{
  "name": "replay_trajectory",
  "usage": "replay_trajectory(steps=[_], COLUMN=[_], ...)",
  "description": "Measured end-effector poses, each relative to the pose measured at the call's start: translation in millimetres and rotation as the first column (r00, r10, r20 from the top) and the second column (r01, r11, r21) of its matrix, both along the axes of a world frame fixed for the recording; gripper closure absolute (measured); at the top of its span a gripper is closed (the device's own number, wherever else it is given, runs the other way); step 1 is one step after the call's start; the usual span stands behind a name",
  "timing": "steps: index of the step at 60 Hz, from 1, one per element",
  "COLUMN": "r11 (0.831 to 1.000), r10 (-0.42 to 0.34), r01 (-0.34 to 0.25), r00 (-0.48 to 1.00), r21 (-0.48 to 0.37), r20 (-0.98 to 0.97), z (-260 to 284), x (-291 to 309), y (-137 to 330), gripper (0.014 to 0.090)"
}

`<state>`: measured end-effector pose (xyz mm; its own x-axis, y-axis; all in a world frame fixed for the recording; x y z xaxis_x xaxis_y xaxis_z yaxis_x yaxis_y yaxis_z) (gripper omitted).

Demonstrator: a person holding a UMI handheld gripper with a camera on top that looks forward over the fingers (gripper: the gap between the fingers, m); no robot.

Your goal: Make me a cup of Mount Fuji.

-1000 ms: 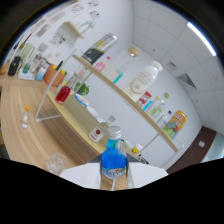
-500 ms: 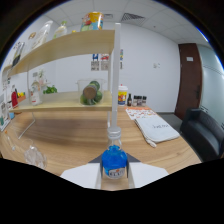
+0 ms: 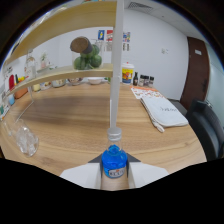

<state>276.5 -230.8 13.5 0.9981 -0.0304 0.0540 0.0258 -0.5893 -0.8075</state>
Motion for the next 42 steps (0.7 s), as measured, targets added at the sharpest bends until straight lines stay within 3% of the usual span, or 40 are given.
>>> replay_trajectory(steps=[7,12,14,19,24,31,42], r11=[1.0,0.999,0.998,0.997,0.993,0.985,0.982], r10=[-0.027,-0.053,-0.06,-0.076,-0.11,-0.126,-0.085], r01=[0.027,0.052,0.06,0.076,0.108,0.121,0.088], r00=[1.0,0.999,0.998,0.996,0.993,0.992,0.996], r21=[-0.007,-0.007,-0.011,0.004,0.052,0.122,0.165], r20=[-0.009,-0.008,0.007,0.036,0.037,0.028,-0.026], z=[-1.7,-1.3,-1.1,12.1,40.5,88.5,136.2], x=[2.3,6.3,8.6,9.3,6.6,-13.0,-83.0], y=[-6.5,-11.1,-14.1,-21.1,-27.8,-35.3,-46.8], gripper=[0.0662,0.0607,0.0548,0.0299,0.0207,0.0194,0.0197])
